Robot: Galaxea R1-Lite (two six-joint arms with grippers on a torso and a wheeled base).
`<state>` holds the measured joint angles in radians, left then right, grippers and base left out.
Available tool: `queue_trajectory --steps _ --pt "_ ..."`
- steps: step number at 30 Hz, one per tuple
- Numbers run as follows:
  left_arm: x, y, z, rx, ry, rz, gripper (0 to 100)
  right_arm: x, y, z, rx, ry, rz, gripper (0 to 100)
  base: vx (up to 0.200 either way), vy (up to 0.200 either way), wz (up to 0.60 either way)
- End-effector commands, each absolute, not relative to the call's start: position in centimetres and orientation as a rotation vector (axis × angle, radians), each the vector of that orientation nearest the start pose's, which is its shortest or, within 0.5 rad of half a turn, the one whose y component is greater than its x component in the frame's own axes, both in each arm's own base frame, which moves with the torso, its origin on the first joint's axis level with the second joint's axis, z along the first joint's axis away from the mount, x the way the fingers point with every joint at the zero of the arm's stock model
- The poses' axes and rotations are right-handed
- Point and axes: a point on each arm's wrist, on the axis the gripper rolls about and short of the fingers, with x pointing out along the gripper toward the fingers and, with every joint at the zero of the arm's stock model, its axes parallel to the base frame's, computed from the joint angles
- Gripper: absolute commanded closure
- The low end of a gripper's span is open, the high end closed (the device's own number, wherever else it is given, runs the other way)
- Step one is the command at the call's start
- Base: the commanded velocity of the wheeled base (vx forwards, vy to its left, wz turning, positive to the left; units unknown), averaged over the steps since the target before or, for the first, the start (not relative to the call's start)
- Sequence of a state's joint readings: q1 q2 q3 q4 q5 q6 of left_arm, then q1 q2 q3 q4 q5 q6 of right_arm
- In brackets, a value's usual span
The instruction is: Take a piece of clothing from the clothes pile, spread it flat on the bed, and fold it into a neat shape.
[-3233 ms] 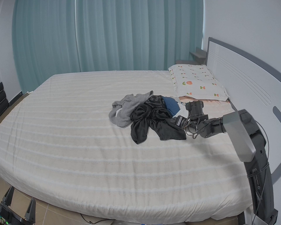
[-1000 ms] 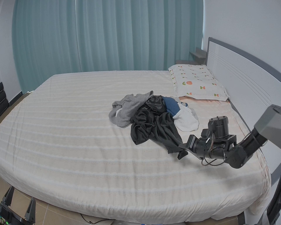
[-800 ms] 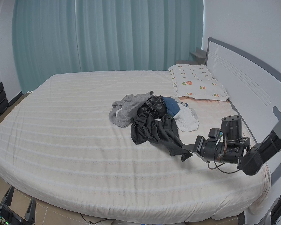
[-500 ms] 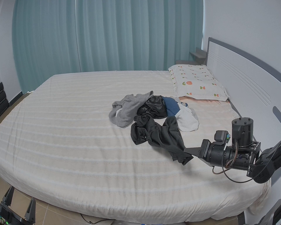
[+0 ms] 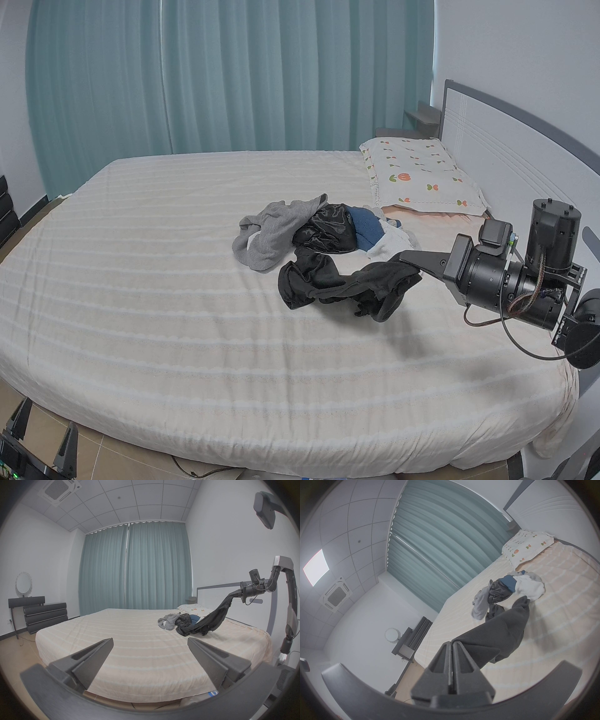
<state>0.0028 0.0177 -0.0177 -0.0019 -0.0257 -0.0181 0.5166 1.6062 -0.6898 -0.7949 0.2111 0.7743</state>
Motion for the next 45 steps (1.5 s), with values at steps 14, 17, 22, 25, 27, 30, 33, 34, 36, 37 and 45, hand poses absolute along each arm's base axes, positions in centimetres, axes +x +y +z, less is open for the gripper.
queue_trajectory --steps 14,17,22,25,27,30,33,34,36,37,45 --pt "2.8 -0.8 16.8 -0.167 0.155 -0.326 0 24.2 15.0 22.8 0.73 0.277 0.715 100 0.0 0.0 0.0" --pt "5.6 -1.3 16.3 -0.099 0.296 -0.369 0 23.9 15.4 22.9 0.73 0.279 0.731 100 0.0 0.0 0.0" --pt "10.0 -2.3 15.2 -0.096 0.459 -0.411 0 23.9 15.7 23.1 0.731 0.266 0.721 100 0.0 0.0 0.0" --pt "12.9 -3.1 14.2 -0.085 0.524 -0.42 0 23.9 15.7 23.3 0.733 0.258 0.724 100 0.0 0.0 0.0" --pt "13.9 -3.4 13.8 -0.084 0.544 -0.427 0 23.9 15.7 23.3 0.733 0.258 0.724 100 0.0 0.0 0.0" --pt "17.4 -4.9 12.0 -0.064 0.603 -0.434 0 24.0 15.6 23.3 0.733 0.257 0.721 100 0.0 0.0 0.0" --pt "19.8 -6.6 10.1 -0.034 0.653 -0.424 0 24.1 15.7 23.3 0.733 0.257 0.721 100 0.0 0.0 0.0" --pt "20.3 -7.0 9.8 -0.027 0.66 -0.418 0 24.1 15.7 23.3 0.733 0.257 0.721 100 0.0 0.0 0.0" --pt "21.7 -8.5 8.9 -0.016 0.67 -0.408 0 24.1 15.7 23.3 0.733 0.257 0.721 100 0.0 0.0 0.0" --pt "21.8 -8.6 8.8 -0.015 0.673 -0.409 0 24.1 15.7 23.4 0.733 0.256 0.722 100 0.0 0.0 0.0" --pt "28.0 -15.4 5.9 -0.038 0.686 -0.395 0 24.1 15.2 23.7 0.738 0.239 0.712 100 0.0 0.0 0.0"
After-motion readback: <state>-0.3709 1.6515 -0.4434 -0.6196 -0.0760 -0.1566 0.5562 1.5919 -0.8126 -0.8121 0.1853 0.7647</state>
